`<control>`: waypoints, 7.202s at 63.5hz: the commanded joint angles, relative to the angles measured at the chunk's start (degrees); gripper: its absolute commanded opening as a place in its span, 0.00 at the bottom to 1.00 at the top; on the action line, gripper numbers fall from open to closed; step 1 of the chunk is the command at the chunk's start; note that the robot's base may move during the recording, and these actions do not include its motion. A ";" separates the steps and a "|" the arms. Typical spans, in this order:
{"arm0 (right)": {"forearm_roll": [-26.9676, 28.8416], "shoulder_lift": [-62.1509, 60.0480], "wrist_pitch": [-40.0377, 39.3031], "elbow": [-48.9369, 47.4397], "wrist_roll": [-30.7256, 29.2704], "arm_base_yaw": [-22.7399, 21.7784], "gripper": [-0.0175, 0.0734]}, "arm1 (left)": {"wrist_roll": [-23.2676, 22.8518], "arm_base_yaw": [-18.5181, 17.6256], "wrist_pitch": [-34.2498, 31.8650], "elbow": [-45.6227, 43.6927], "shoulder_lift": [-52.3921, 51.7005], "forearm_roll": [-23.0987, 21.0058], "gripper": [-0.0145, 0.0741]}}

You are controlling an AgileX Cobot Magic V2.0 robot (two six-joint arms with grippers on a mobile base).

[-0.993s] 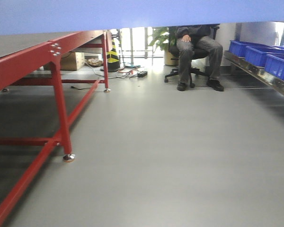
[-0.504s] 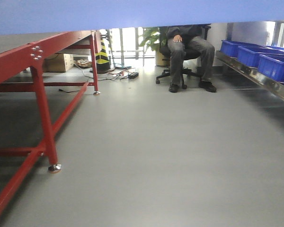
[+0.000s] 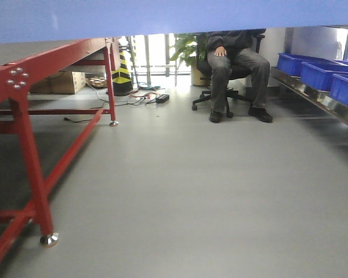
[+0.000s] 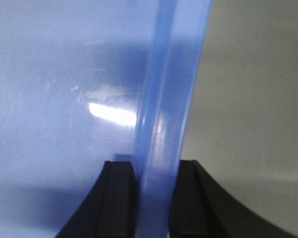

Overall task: Grab blue tray and place on right shelf
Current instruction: 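Carry the tray with both grippers while driving to the shelving rack, then hold the tray above the shelf while aligning with the roller lane, then lower the tray onto the upper shelf lane with both grippers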

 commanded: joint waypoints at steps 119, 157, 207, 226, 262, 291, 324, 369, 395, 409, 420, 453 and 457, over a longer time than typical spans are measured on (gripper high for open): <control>0.22 -1.31 -3.11 -1.79 -1.26 0.31 0.25 | 1.91 -0.76 5.02 -1.46 -1.58 -4.81 0.11; 0.22 -1.31 -3.10 -1.79 -1.26 0.31 0.25 | 1.91 -0.76 5.02 -1.46 -1.58 -4.81 0.11; 0.22 -1.31 -3.10 -1.79 -1.26 0.31 0.25 | 1.91 -0.76 5.02 -1.46 -1.58 -4.81 0.11; 0.22 -1.31 -3.10 -1.79 -1.26 0.31 0.25 | 1.91 -0.76 5.02 -1.46 -1.58 -4.81 0.11; 0.22 -1.31 -3.10 -1.79 -1.26 0.31 0.25 | 1.91 -0.76 5.02 -1.46 -1.58 -4.81 0.11; 0.22 -1.31 -3.10 -1.79 -1.26 0.31 0.25 | 1.91 -0.76 5.02 -1.46 -1.58 -4.81 0.11; 0.17 -1.31 -4.53 -1.79 -1.26 0.31 0.25 | 1.91 -0.76 4.10 -1.46 -1.58 -4.81 0.11; 0.17 0.25 -6.28 -7.15 -5.96 -0.24 0.25 | 5.68 3.30 2.98 -11.43 1.14 -6.17 0.11; 4.10 18.43 -5.56 -23.64 -9.46 -7.67 0.25 | 7.68 11.42 3.22 -26.63 17.18 -5.84 0.11; 4.25 26.33 -7.01 -23.70 -9.46 -8.00 0.25 | 7.77 12.89 4.22 -26.63 23.28 -5.74 0.11; 4.25 29.45 -8.23 -23.70 -9.46 -8.00 0.25 | 7.77 12.98 4.22 -26.63 26.15 -5.84 0.11; 4.19 29.67 -6.72 -23.88 -10.30 -8.00 0.89 | 10.55 12.98 5.04 -26.63 27.93 -7.45 0.76; 4.19 29.46 -6.54 -23.88 -10.30 -8.00 0.89 | 10.55 12.98 5.04 -26.63 27.93 -7.59 0.77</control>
